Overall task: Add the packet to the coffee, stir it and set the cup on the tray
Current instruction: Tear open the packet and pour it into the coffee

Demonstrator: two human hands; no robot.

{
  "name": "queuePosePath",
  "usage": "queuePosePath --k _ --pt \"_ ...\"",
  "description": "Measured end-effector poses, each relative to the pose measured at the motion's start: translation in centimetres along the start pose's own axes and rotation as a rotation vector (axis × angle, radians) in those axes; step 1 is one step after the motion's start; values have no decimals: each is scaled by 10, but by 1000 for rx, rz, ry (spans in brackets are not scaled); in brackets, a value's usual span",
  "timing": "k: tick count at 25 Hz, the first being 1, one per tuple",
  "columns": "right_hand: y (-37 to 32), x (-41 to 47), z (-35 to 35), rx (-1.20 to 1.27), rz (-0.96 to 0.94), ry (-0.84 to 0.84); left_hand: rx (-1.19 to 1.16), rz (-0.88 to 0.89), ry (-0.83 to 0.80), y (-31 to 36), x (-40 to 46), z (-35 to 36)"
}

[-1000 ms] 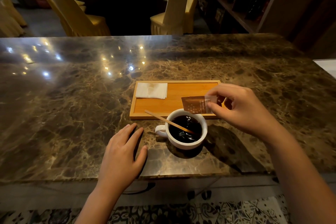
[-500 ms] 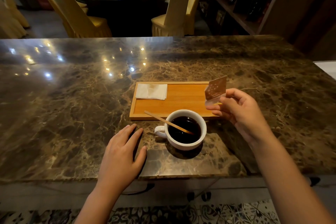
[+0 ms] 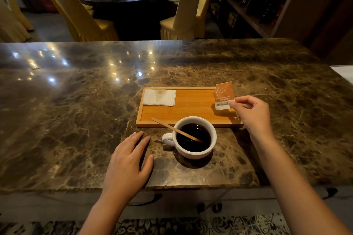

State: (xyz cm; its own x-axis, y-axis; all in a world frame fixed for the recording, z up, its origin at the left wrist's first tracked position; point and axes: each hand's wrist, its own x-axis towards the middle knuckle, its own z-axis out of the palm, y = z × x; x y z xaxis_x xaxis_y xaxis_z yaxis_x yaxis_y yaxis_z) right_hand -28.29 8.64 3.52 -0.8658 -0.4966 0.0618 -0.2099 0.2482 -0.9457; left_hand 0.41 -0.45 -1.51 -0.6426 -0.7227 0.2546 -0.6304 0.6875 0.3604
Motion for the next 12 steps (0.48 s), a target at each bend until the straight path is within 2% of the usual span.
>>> queuePosePath --k 6,8,12 --pt "21 11 13 -455 -198 153 5 -2 0 -1 0 1" --pt "23 12 16 -526 -246 198 8 -5 0 -1 0 1" --pt "25 14 17 -622 -320 183 5 -3 2 -1 0 1"
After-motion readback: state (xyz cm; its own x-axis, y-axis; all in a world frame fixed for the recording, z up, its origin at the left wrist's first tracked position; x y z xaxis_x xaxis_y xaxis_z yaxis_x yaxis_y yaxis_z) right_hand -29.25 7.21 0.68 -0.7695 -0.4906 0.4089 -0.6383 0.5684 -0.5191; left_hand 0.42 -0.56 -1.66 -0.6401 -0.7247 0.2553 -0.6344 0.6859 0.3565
